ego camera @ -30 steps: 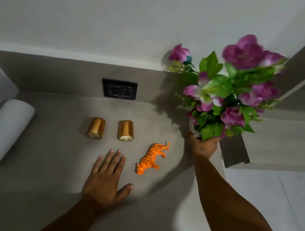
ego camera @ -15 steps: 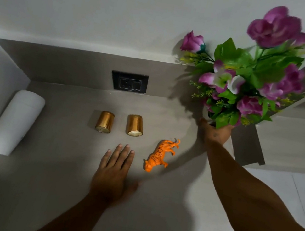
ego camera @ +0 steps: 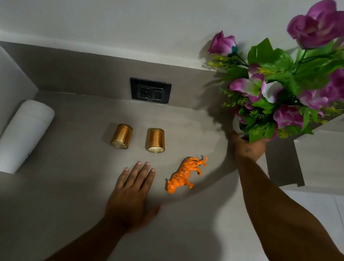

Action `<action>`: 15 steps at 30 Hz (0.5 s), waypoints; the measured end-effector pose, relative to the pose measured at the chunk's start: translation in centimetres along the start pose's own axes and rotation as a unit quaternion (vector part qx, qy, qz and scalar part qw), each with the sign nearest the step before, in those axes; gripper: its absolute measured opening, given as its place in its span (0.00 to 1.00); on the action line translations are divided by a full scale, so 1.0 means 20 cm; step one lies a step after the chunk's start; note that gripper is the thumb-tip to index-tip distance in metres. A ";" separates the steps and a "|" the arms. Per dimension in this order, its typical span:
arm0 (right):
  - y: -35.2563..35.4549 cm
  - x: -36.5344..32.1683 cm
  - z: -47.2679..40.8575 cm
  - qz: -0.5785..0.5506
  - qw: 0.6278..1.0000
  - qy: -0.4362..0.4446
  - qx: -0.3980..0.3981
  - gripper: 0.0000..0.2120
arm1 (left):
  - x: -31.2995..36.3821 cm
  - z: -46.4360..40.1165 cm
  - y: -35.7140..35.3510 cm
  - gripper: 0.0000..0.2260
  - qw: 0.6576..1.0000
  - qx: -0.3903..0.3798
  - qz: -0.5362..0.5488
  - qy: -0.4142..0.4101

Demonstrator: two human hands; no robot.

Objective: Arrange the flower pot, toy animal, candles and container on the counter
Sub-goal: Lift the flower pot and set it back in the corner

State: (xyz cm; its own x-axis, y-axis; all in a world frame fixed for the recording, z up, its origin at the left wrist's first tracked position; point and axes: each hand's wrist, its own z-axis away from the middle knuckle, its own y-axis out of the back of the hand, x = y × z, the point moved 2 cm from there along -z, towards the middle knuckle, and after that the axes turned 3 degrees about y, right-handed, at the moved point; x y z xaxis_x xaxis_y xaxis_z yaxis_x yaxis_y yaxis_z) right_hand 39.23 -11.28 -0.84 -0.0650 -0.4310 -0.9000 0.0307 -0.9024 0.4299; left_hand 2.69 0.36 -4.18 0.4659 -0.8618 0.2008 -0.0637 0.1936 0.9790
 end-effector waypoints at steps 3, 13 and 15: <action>-0.01 0.01 -0.01 0.000 1.000 0.001 -0.003 0.39 | 0.00 0.00 0.00 0.42 1.000 0.000 -0.001 0.000; -0.03 0.00 0.01 0.002 1.000 0.013 -0.007 0.44 | -0.01 0.00 0.01 0.42 1.000 -0.006 -0.006 0.000; -0.01 0.01 0.07 -0.004 0.999 0.044 -0.014 0.50 | 0.00 0.01 0.01 0.42 1.000 -0.005 -0.002 0.005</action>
State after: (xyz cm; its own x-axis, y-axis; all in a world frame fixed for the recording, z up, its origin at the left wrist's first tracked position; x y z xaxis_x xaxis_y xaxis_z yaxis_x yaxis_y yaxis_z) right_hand 37.87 -11.10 -1.00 0.0229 -0.4214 -0.9066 0.0580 -0.9047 0.4220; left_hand 2.51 0.39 -3.93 0.4743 -0.8581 0.1967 -0.0539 0.1947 0.9794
